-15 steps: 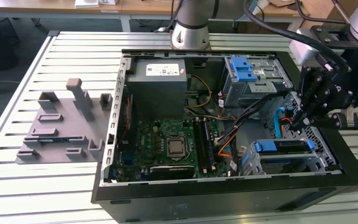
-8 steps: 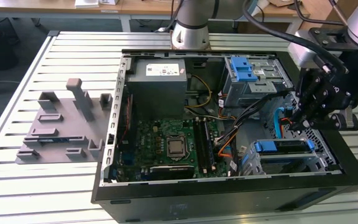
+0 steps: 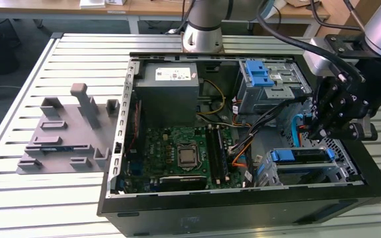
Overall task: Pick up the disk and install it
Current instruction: 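Insert the first disk wire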
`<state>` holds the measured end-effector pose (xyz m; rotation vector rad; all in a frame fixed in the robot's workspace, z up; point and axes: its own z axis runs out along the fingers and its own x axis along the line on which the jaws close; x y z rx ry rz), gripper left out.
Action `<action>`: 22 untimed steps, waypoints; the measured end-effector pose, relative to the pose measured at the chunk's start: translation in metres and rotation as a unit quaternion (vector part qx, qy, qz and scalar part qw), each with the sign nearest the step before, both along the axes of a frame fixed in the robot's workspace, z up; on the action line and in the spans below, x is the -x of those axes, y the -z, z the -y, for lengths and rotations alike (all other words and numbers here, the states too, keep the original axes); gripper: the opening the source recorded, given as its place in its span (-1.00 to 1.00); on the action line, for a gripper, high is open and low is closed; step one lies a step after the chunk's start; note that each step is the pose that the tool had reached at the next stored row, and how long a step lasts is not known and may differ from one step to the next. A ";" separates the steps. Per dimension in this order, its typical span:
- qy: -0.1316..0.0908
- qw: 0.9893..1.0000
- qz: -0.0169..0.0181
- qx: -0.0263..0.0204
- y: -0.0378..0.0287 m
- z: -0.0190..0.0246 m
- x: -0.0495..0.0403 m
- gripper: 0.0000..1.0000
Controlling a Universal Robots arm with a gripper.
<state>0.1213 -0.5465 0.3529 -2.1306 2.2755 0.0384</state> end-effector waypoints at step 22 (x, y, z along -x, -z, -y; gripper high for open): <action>0.000 1.000 0.005 0.000 0.0029 -0.0001 -0.0006 -0.65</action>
